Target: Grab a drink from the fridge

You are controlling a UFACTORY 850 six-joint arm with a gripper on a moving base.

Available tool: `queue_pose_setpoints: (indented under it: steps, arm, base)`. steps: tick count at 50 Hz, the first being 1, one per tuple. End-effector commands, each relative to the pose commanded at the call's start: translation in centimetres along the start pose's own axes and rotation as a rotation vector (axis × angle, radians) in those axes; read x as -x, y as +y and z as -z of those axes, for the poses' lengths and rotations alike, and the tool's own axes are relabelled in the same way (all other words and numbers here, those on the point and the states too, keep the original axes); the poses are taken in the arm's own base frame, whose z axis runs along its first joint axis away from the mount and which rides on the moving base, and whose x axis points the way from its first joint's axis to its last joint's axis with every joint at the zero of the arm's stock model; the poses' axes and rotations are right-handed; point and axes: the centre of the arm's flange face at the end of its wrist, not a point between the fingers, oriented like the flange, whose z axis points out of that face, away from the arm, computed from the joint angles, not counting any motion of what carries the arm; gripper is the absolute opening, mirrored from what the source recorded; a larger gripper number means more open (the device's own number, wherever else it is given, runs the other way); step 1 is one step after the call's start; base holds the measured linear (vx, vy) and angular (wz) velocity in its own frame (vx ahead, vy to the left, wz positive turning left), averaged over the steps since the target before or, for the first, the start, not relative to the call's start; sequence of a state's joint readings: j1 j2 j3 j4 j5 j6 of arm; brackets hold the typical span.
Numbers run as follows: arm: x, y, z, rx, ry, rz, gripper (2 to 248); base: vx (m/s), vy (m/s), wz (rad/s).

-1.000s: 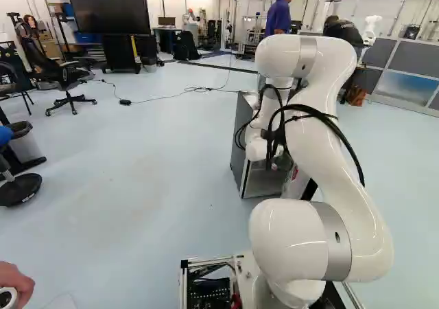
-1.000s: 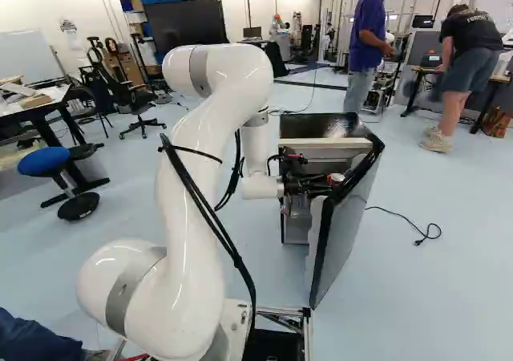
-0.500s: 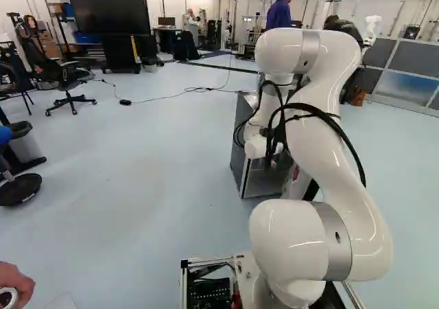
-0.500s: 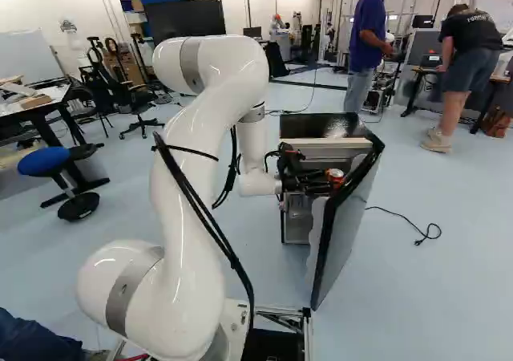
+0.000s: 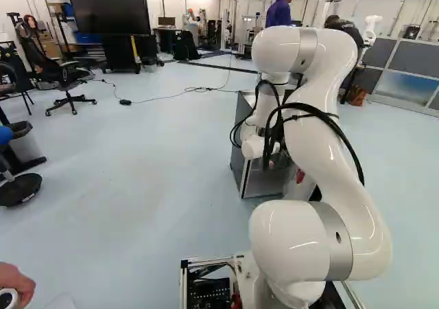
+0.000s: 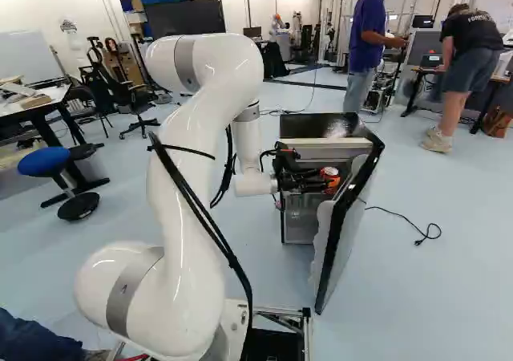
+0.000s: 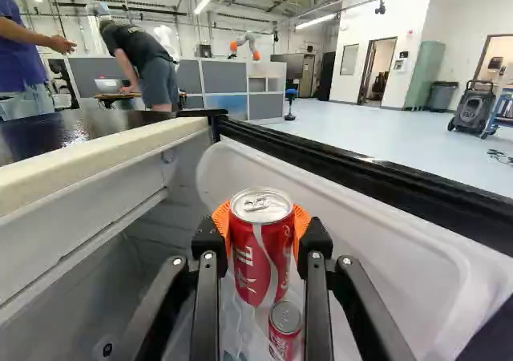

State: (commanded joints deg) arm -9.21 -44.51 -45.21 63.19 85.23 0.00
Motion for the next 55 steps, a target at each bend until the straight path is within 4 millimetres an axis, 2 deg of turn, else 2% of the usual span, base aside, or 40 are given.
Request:
queue_pose_setpoints:
  steps: [15,55]
  arm:
    - [-0.3,0.0,0.5,-0.008,0.001,-0.001,96]
    - [-5.4,-0.2,2.6,-0.083,0.034,-0.062,96]
  base:
    - [0.0,0.0,0.0]
    - [0.0,0.0,0.0]
